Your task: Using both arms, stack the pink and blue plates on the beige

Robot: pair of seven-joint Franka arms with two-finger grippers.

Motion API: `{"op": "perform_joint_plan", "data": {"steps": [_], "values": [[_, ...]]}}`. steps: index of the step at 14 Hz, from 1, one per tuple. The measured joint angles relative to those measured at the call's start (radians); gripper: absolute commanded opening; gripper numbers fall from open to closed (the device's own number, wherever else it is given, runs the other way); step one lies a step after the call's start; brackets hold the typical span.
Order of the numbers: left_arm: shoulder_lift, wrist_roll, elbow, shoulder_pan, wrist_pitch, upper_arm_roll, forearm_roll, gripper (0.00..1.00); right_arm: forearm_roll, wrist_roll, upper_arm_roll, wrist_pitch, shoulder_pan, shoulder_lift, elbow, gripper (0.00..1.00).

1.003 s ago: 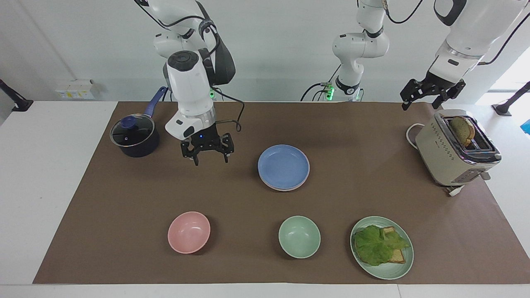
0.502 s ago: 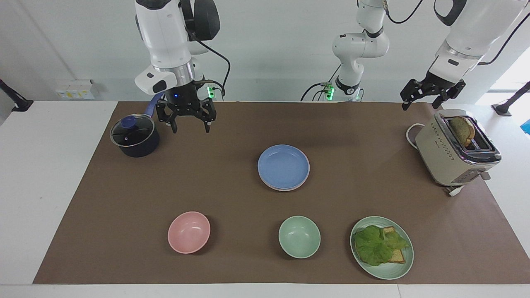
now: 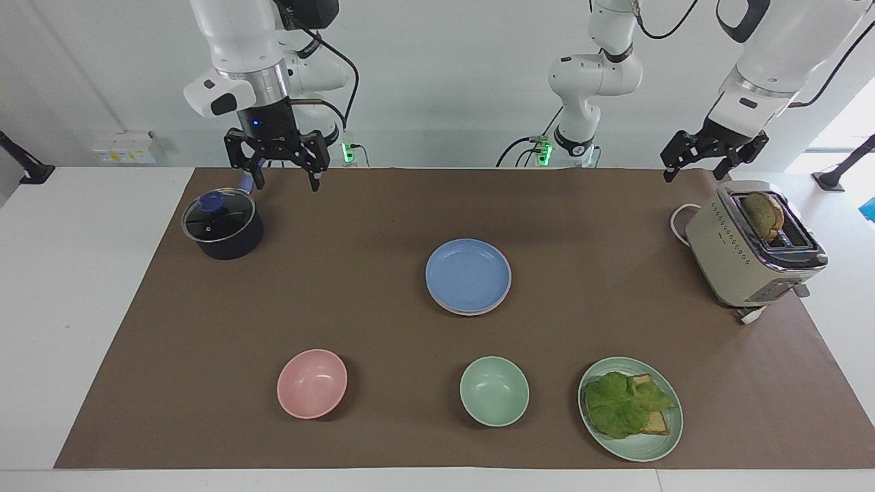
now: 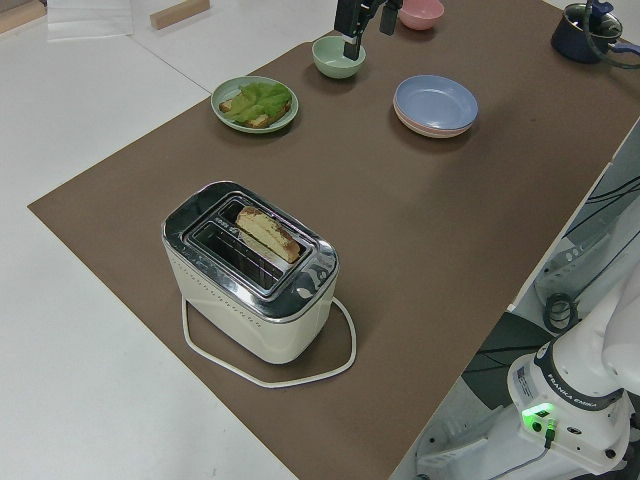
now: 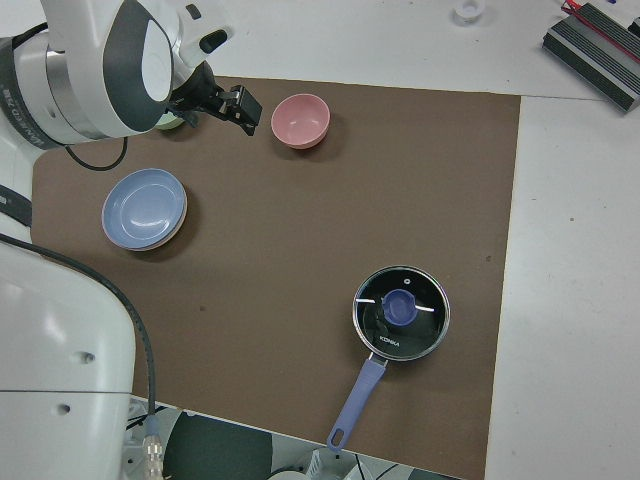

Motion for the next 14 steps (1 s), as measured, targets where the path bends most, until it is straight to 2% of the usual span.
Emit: {"op": "perform_joint_plan", "data": {"steps": [3,8,14], "values": [[0.000,0.000,0.000,0.000,0.000,0.000,0.000,1.00,0.008,0.000,-0.008,-0.065,-0.038,-0.048,0.002,1.00],[0.000,0.000,0.000,0.000,0.000,0.000,0.000,1.00,0.010,-0.010,-0.080,-0.135,-0.045,-0.091,0.001,1.00],[0.000,0.000,0.000,0.000,0.000,0.000,0.000,1.00,0.010,-0.082,-0.088,-0.137,-0.045,-0.081,-0.066,1.00]]}}
